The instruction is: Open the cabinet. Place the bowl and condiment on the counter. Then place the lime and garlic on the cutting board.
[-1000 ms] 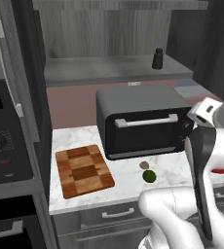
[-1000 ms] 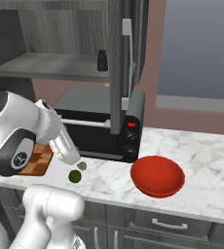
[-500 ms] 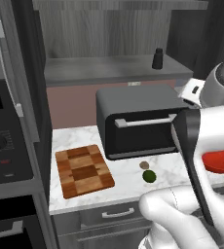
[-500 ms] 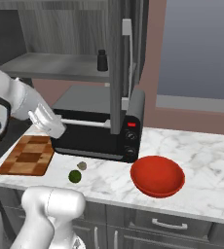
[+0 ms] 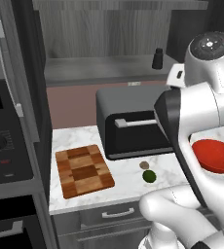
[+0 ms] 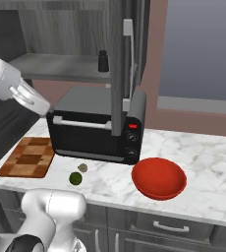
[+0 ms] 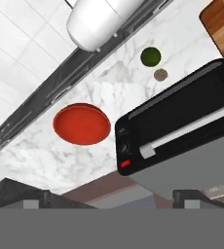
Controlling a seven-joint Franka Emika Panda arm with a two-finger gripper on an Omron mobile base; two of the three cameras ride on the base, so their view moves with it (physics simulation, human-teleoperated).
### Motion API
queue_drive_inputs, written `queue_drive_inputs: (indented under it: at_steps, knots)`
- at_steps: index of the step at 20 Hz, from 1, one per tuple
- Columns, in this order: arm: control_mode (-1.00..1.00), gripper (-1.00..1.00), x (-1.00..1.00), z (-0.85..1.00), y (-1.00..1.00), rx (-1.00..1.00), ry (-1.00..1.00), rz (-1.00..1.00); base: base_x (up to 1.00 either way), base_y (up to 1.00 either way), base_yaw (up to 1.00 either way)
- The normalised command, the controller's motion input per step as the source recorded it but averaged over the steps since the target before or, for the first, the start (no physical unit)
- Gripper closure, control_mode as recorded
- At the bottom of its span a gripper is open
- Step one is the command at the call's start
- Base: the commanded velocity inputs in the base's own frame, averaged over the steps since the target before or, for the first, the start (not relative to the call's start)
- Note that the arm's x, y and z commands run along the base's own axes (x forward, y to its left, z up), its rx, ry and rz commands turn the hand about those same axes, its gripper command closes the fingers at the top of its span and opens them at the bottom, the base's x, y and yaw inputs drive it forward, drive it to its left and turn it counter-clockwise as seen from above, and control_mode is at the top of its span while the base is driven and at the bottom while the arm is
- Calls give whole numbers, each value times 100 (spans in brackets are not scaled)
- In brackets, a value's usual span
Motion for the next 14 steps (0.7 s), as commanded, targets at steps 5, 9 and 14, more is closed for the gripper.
queue_drive_inputs:
  at_steps: [5,9,14]
  knots:
    - [-100,-100,0,2,2,-1,0,0,0,0,0]
    - [-100,-100,7,17,0,1,0,2,0,0,0]
    - [-100,-100,16,27,0,0,-3,3,0,0,0]
